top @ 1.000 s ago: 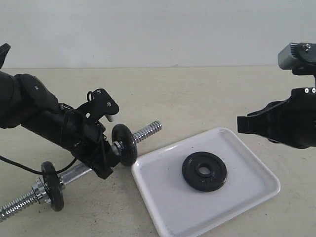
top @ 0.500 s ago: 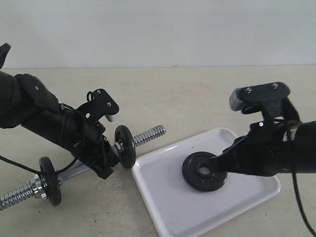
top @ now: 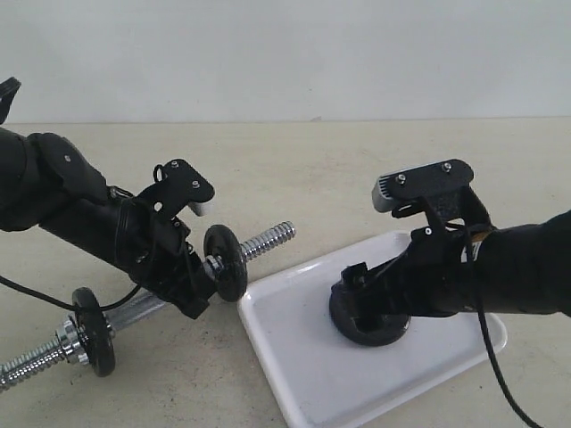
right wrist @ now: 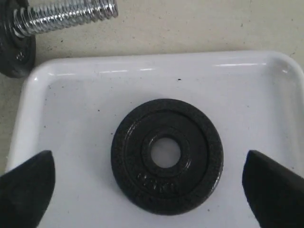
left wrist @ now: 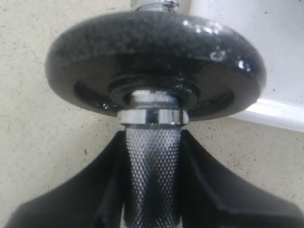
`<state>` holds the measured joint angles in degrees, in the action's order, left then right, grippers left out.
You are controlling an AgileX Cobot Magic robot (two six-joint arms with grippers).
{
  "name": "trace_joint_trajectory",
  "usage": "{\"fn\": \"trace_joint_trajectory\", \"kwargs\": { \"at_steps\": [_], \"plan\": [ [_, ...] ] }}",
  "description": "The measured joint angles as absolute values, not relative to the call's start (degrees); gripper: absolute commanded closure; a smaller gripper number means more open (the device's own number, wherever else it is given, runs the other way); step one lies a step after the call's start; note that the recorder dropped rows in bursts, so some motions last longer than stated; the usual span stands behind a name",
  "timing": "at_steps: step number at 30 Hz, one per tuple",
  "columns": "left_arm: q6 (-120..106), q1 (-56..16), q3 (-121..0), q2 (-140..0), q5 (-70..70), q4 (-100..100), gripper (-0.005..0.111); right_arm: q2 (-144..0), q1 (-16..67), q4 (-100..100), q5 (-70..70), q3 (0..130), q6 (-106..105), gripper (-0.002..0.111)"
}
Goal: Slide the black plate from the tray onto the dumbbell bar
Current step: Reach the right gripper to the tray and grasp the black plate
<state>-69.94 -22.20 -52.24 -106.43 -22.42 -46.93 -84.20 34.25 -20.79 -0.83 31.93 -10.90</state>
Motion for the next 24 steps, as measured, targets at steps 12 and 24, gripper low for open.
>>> {"fn": "trace_joint_trajectory", "kwargs": {
  "at_steps": [12,24],
  "plan": [
    [-69.7,-22.2,-52.1,-104.0,-22.9,-45.0,0.097,-99.2,34.3,-20.4,-4.7,41.8,-15.7,0.004],
    [-69.7,-22.2,-52.1,-104.0,-23.1,-44.6,0.097,-101.5,34.3,-11.0,-14.9,48.6,-13.1,0.004]
  ]
}}
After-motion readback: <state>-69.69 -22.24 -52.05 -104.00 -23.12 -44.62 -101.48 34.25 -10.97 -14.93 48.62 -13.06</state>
